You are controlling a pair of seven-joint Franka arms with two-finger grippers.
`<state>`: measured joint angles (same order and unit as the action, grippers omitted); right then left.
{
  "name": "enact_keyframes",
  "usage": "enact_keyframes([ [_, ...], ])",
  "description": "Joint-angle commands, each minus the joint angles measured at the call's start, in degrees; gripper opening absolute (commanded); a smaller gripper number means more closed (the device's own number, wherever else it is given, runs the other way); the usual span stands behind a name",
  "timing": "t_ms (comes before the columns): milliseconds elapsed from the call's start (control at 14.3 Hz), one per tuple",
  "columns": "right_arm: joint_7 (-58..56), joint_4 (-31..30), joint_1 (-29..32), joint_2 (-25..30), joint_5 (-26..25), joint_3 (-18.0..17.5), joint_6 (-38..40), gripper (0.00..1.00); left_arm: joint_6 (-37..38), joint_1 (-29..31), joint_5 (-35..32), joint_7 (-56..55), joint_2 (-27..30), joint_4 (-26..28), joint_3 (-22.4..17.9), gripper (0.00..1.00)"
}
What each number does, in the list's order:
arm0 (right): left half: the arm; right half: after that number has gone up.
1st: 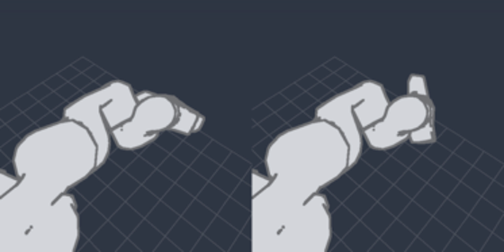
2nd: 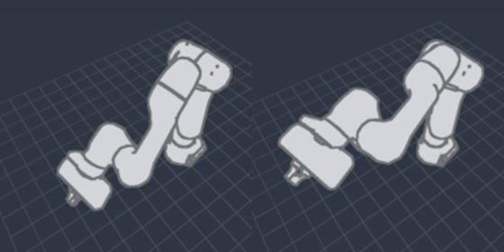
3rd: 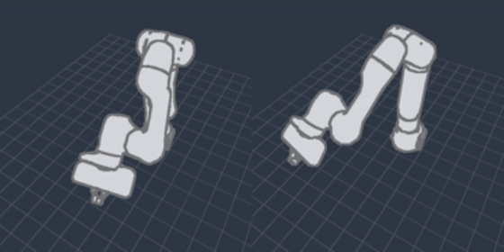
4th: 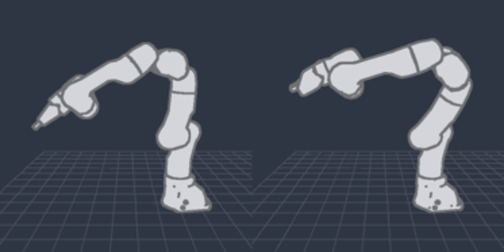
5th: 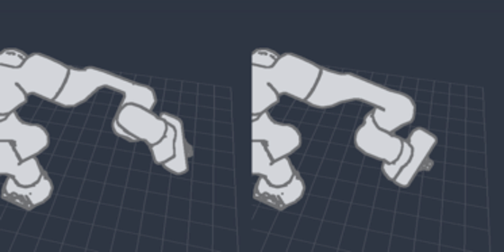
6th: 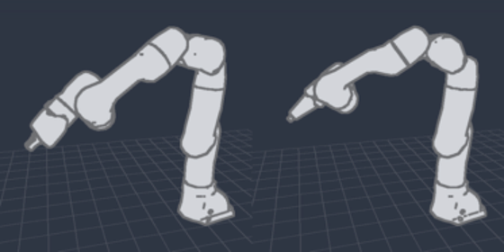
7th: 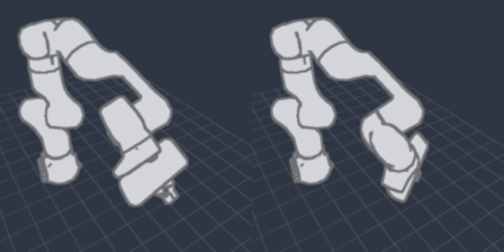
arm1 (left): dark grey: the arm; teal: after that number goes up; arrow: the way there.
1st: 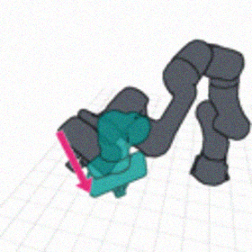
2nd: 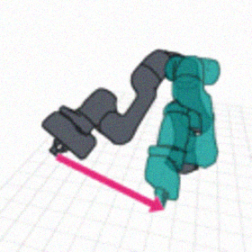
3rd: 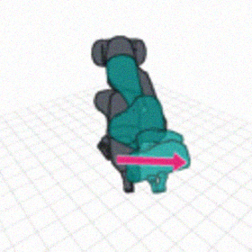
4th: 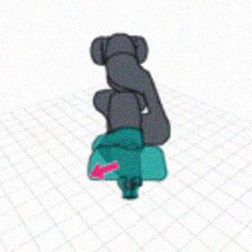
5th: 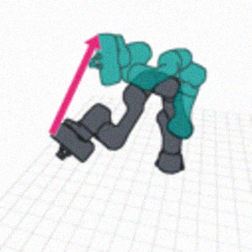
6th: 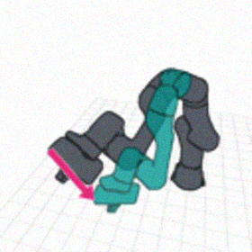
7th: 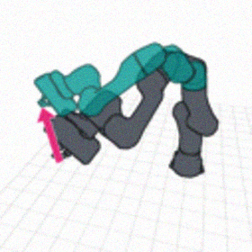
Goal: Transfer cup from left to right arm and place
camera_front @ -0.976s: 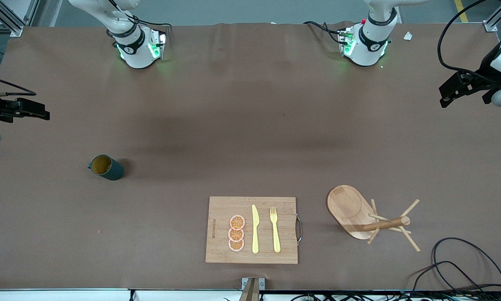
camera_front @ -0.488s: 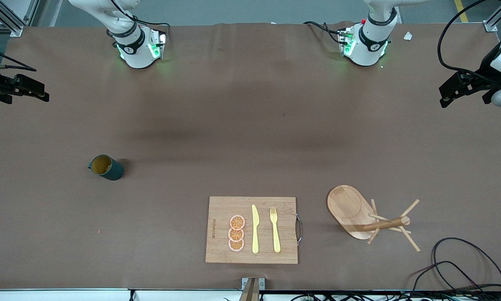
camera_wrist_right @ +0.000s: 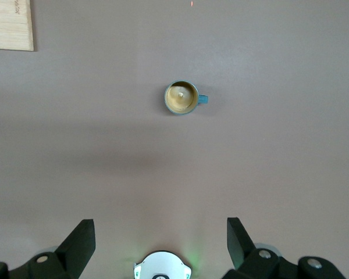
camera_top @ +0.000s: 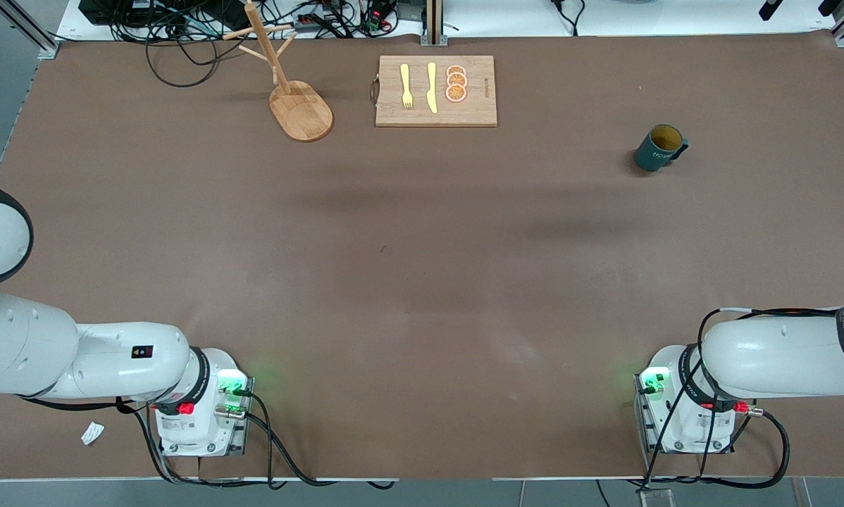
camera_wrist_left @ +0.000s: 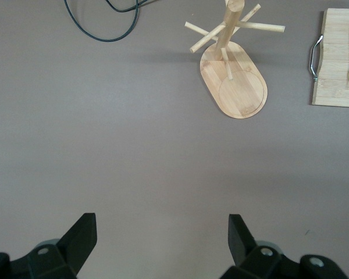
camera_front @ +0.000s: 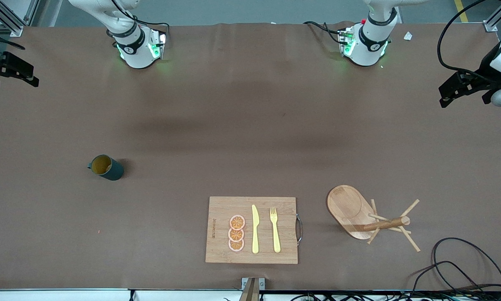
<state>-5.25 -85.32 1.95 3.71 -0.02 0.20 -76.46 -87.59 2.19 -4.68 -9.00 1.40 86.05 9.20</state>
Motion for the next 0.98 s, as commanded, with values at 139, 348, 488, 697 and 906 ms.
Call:
enact_keyframes([
  [139,0.33,-2.48,-3.01,1.57,0.55,2.88,-1.24,1.0,-0.12,0.45,1.42,0.91,1.41,1.04,0.47,1.0],
  [348,0.33,-2.39,-3.09,1.57,0.46,2.88,-1.32,1.0,-0.12,0.45,5.19,0.65,2.38,2.62,0.56,1.0],
  [488,0.33,-2.39,-3.27,1.48,0.46,2.88,-1.59,1.0,0.23,0.45,5.56,0.91,1.95,2.02,0.47,1.0],
  [697,0.33,-2.48,-3.1,1.48,0.46,2.79,-1.68,1.0,0.32,0.36,4.42,0.39,1.68,0.69,0.47,1.0],
  [906,0.33,-2.39,-3.18,1.48,0.55,2.79,-2.03,1.0,1.28,-0.17,1.87,0.39,1.59,0.69,0.65,1.0],
])
